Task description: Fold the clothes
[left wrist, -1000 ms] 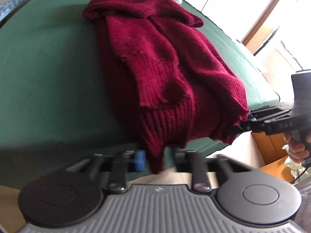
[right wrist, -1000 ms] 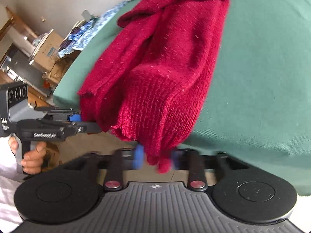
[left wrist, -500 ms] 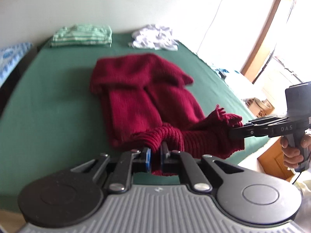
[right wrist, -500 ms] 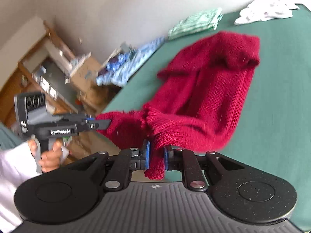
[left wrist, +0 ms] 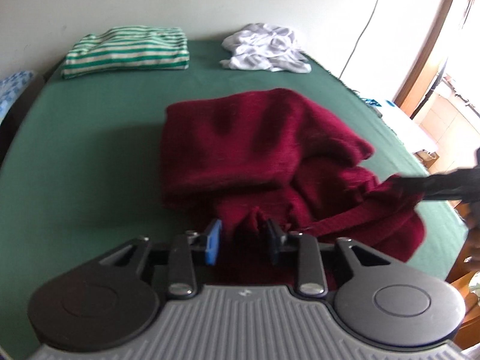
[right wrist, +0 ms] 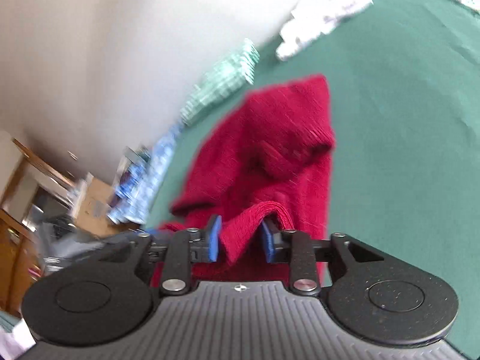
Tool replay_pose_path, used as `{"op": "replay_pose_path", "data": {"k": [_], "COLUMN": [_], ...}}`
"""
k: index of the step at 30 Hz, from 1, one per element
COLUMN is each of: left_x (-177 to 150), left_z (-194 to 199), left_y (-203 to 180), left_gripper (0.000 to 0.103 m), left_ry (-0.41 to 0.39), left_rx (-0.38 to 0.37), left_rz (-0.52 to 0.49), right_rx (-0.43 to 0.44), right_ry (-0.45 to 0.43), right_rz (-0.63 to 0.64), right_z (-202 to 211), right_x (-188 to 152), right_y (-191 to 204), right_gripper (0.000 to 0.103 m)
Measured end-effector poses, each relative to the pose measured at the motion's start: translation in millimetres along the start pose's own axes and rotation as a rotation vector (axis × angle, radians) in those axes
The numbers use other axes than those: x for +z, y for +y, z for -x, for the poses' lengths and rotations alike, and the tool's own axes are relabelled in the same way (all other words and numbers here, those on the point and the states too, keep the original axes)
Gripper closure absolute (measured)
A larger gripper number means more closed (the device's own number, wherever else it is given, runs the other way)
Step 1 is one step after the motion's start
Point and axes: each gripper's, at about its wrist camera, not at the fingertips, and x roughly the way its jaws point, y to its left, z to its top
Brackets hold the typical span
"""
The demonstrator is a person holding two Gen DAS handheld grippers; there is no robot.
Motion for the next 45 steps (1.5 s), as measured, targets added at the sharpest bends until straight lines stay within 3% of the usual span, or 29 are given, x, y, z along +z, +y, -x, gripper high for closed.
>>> {"op": "replay_pose_path", "data": {"k": [2, 3, 6, 8, 11, 13, 16, 18, 20, 24, 30, 34, 36, 38, 41, 43, 45], "left_x": [-1, -2, -6, -6, -8, -11, -12, -10, -10, -18, -23, -39, -39, -39, -30, -22, -19], "left_z": [8, 13, 33, 44, 47, 35, 2, -26, -35, -25, 2, 20, 13, 6, -18, -24, -23], "left_y": [8, 9, 6, 0, -12, -22, -29, -25, -17, -17, -13, -23, -26, -28, -33, -34, -37], "left_gripper": [0.053, 0.05, 0.05, 0.049, 0.044, 0.042, 0.04, 0.035, 0.023, 0.022, 0.024, 0.024, 0.024, 0.024, 0.019, 0.019, 0.02], "left_ry": [-0.001, -0.005, -0.02, -0.029, -0.023, 0.001, 0.012, 0.046, 0.043, 0.007, -0.005, -0.012, -0.02, -0.029, -0.039, -0.061, -0.06], "left_rx": [-0.004, 0.009, 0.008, -0.04, -0.146, -0.157, -0.059, 0.044, 0.072, 0.128, 0.177, 0.237, 0.259, 0.281, 0.368, 0.384, 0.448], "left_rz": [-0.003, -0.019, -0.086, -0.119, -0.145, -0.18, -0.198, -0.175, -0.136, -0.179, -0.164, -0.186, -0.172, -0.159, -0.136, -0.111, -0.118], "right_rx": [-0.023, -0.046, -0.087, -0.131, -0.157, -0.197, -0.348, -0.393, -0.426, -0.479, -0.466, -0.399, -0.393, -0.441, -0.45, -0.452, -0.438], "right_ry": [-0.066, -0.092, -0.044, 0.029, 0.061, 0.04, 0.008, 0.014, 0.002, 0.001, -0.058, -0.005, 0.028, 0.045, 0.034, 0.035, 0.037], "right_rz": [0.081, 0.138, 0.303, 0.395, 0.442, 0.442, 0.4, 0.366, 0.396, 0.476, 0.415, 0.468, 0.511, 0.522, 0.434, 0.424, 0.427], "right_z": [18, 26, 27, 13, -11, -24, -43, -54, -59, -60, -25, -13, -23, -36, -38, -33, -26], "right_x": [-2, -4, -15, -26, -33, -32, -25, -25, -31, -38, -32, -47, -56, -60, -53, -50, -51], "right_y": [19, 29, 57, 70, 76, 73, 58, 45, 47, 58, 65, 78, 77, 70, 53, 50, 48], "right_gripper": [0.037, 0.034, 0.042, 0.052, 0.058, 0.062, 0.063, 0.068, 0.069, 0.068, 0.066, 0.062, 0.062, 0.062, 0.053, 0.05, 0.05]}}
